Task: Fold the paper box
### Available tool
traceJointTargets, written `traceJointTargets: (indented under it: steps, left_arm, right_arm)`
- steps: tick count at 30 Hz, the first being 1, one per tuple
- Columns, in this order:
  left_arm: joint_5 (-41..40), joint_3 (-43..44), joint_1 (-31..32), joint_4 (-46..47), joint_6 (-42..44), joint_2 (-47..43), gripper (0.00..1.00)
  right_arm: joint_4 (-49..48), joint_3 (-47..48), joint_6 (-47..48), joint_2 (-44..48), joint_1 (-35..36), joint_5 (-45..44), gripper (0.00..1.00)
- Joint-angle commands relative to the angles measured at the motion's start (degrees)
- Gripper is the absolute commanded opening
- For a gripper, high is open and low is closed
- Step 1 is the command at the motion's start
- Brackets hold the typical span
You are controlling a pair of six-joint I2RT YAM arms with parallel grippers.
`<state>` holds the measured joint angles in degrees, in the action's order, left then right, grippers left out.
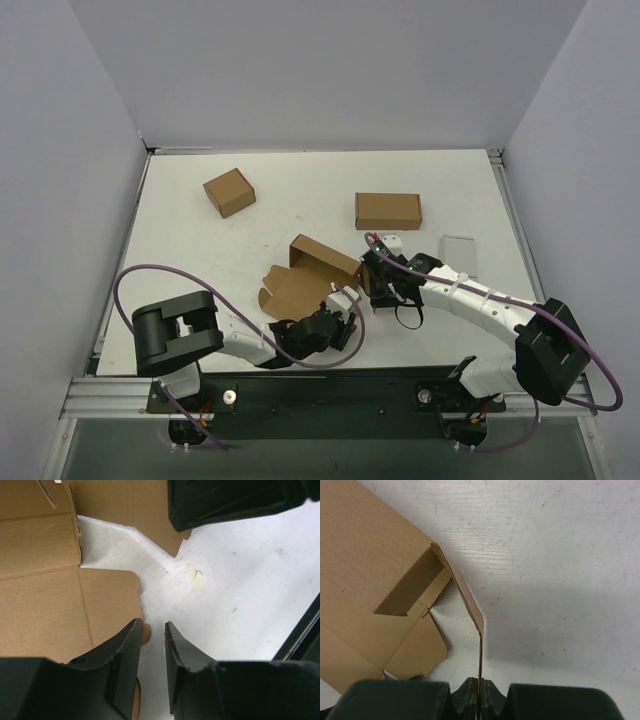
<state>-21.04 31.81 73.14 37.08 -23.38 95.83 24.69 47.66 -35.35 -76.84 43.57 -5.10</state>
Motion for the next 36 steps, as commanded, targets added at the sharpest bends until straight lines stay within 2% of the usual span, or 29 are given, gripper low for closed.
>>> traceJointTargets:
  steps: [1,12,16,23,36]
  left_arm:
    - [-0.1,-1.3,-1.1,5.9,-0.5,-1.4,0.33]
    - [-2.5,-3.4,-1.6,8.0,-2.9,-1.6,0.3]
    - [-4.0,-2.7,-1.6,5.9,-3.4,-0.6,0.27]
    - [-3.4,-1.6,-1.5,3.8,-5.1,3.0,0.2]
    - [-0.5,-0.1,-1.1,4.9,-6.0,6.0,0.17]
  right_arm:
    - [1.2,-0.6,0.7,0.8,0.0,-0.9,0.0]
    - [1.9,-0.4,1.3,0.9,0.0,-1.3,0.0]
    - [2.1,-0.5,1.3,1.3,-0.2,-1.6,0.0]
    - [2.5,0.6,0.4,3.4,-0.2,0.6,0.0]
    - [2.4,2.5,-2.8,2.2,2.1,2.2,0.0]
